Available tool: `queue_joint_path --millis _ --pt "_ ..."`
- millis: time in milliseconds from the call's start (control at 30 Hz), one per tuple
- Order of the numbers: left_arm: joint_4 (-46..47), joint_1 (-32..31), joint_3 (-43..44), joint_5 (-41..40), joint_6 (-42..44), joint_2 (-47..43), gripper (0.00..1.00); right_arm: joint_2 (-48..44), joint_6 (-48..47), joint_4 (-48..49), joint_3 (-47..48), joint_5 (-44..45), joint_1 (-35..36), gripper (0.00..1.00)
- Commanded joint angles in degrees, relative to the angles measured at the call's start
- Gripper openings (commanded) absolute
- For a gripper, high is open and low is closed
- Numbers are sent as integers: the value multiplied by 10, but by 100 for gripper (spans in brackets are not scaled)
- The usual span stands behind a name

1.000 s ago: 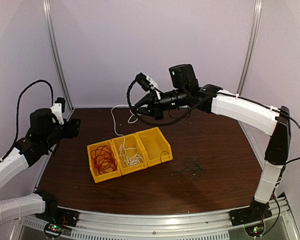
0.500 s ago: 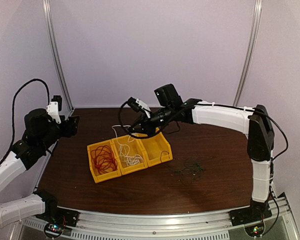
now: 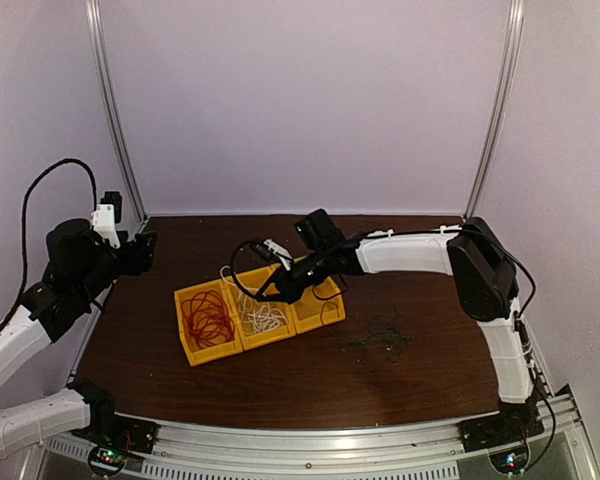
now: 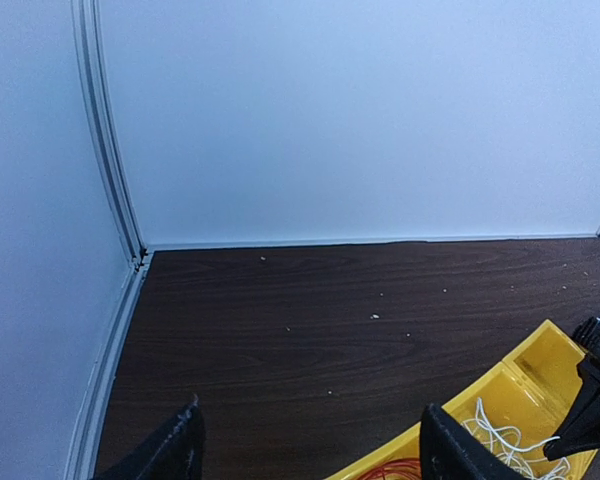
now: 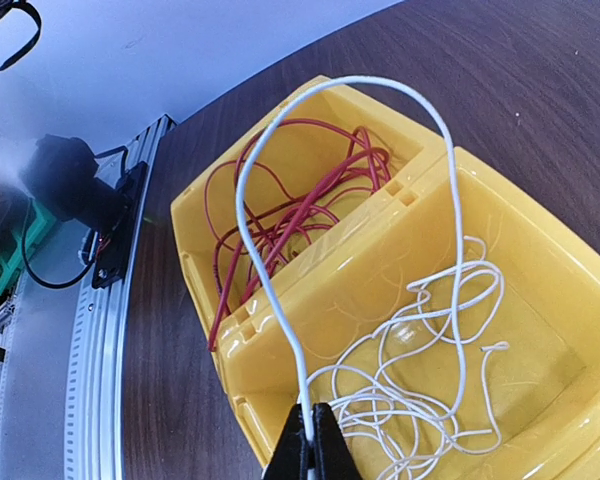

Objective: Untangle the cables
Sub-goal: Place the untangled cable in the bin, then adjust the untangled cable in the bin.

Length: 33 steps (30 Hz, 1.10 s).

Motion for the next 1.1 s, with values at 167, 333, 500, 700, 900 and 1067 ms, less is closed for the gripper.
queue_joint_path --millis 167,333,500,700,900,1067 --pt "24 4 -6 2 12 1 75 -14 10 2 -16 80 14 0" --pt "28 4 -4 91 -28 44 75 -64 -43 -37 -31 168 41 31" --pt "25 3 22 199 -108 125 70 -109 -110 -96 -44 188 46 50" --pt "39 2 28 278 -145 171 64 -233 -180 -88 -126 217 41 59" --pt "35 -32 61 290 -146 216 61 -337 -221 -106 -204 215 -14 60" --pt "-29 -64 127 249 -123 310 61 -410 -220 -86 -298 139 -105 59"
